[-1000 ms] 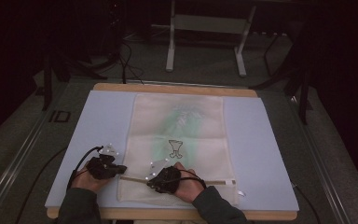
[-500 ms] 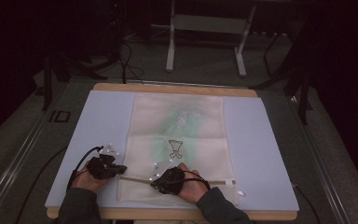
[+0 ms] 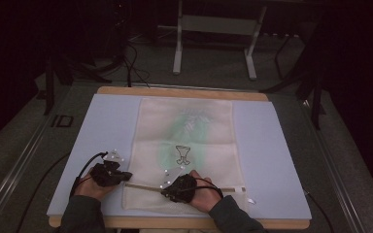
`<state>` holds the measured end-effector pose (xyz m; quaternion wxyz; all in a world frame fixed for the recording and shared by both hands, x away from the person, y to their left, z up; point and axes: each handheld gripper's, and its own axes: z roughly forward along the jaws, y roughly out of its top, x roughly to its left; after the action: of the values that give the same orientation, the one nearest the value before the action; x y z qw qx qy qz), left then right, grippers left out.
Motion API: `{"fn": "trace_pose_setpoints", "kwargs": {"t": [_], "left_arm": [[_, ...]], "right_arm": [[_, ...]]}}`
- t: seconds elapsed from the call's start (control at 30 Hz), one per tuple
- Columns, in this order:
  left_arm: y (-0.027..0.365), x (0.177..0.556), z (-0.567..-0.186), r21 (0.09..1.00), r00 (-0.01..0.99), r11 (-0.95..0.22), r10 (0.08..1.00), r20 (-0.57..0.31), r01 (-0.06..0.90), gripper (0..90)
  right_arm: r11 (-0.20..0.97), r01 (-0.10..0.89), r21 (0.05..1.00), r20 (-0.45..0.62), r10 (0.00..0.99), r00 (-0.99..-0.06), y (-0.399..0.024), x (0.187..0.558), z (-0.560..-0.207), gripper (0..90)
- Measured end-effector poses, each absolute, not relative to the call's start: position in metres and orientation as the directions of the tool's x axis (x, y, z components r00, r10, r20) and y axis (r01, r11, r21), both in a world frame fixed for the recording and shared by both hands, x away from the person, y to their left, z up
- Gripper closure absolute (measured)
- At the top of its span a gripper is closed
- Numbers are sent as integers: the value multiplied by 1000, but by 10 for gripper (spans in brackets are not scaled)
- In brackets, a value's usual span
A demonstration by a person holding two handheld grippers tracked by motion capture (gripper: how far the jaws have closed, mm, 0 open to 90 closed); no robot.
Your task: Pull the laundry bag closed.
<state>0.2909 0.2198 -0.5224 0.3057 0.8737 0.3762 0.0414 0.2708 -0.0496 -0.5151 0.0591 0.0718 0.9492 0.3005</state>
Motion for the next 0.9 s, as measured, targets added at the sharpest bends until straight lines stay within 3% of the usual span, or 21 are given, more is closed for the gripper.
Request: {"fn": "trace_pose_setpoints", "kwargs": {"t": [0.9], "left_arm": [[220,291,-523,565,714,-530,682,-159,632,900]], "right_arm": [[814,122,567,-65,192,-979,-68,273,-511,822]]}}
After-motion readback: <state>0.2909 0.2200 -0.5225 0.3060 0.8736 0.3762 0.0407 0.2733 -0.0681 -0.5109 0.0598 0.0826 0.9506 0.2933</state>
